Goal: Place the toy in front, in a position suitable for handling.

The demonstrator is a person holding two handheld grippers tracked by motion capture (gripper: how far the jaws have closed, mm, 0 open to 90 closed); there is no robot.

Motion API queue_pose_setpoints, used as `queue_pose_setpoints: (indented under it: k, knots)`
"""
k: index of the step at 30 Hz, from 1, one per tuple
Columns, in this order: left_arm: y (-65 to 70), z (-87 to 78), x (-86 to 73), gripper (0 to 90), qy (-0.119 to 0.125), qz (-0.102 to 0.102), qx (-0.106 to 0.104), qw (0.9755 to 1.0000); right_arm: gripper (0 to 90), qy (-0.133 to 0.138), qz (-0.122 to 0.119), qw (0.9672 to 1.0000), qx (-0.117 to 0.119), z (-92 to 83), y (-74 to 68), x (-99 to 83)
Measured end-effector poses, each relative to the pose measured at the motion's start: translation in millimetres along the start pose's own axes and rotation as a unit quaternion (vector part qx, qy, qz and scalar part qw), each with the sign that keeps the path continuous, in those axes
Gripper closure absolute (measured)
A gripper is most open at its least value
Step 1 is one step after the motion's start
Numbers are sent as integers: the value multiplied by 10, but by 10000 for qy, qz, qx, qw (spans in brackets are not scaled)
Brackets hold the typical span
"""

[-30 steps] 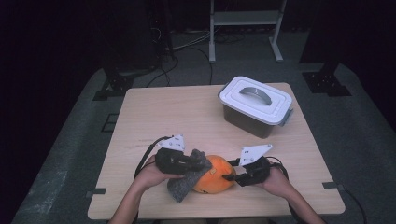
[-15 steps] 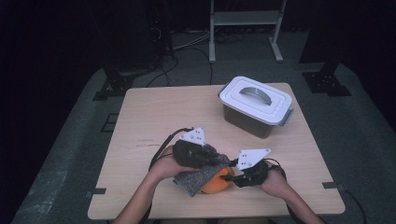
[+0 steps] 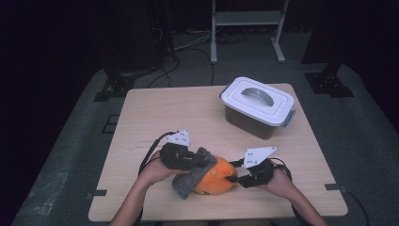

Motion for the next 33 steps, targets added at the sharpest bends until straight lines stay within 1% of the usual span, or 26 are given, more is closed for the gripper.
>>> queue_pose_setpoints:
  k: [2,4,6,10,12,13,15,17,19,20,24,26,29,33]
  knots:
    - [3,10,-24,776,4,-12,-32,10000,404,-17,80,9999,81,4,2,14]
    - [9,15,-29,776,12,-28,-57,10000,364,1,72,10000,68,-6,7,25]
    - [20,23,-26,776,-8,4,-93,10000,337,45,78,9999,96,-21,6,36]
    - [70,64,-11,776,-41,93,-192,9998,307,175,192,9994,211,-49,8,67]
    - [93,84,-4,776,-75,149,-241,9996,289,246,279,9988,306,-63,13,84]
    - [110,100,2,776,-63,147,-257,9995,284,261,331,9985,359,-69,15,89]
    - [130,120,11,776,-115,204,-292,9993,270,234,356,9983,394,-71,21,88]
    - [146,134,20,776,-134,234,-309,9992,265,179,368,9982,446,-72,27,78]
    - [157,144,22,775,-140,235,-348,9990,266,189,346,9983,434,-83,37,74]
    - [161,149,20,775,-147,268,-373,9988,265,184,341,9982,447,-91,38,77]
    - [198,177,25,776,-163,290,-431,9985,265,229,362,9978,498,-114,49,98]
    - [210,186,28,776,-189,319,-451,9983,265,174,359,9978,528,-114,52,97]
    - [236,200,19,775,-233,360,-553,9975,263,80,310,9977,599,-94,39,86]
    - [255,213,7,775,-305,379,-587,9971,262,-75,394,9962,779,-25,8,44]
Point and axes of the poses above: each handheld gripper's, and its own axes: z roughly forward along the jaws, x roughly out of its top, y roughly to its right, the point moved 4 cm from there along z, roughly forward along the jaws, and after that the axes turned 3 degrees about -x, right-handed, at the moved point
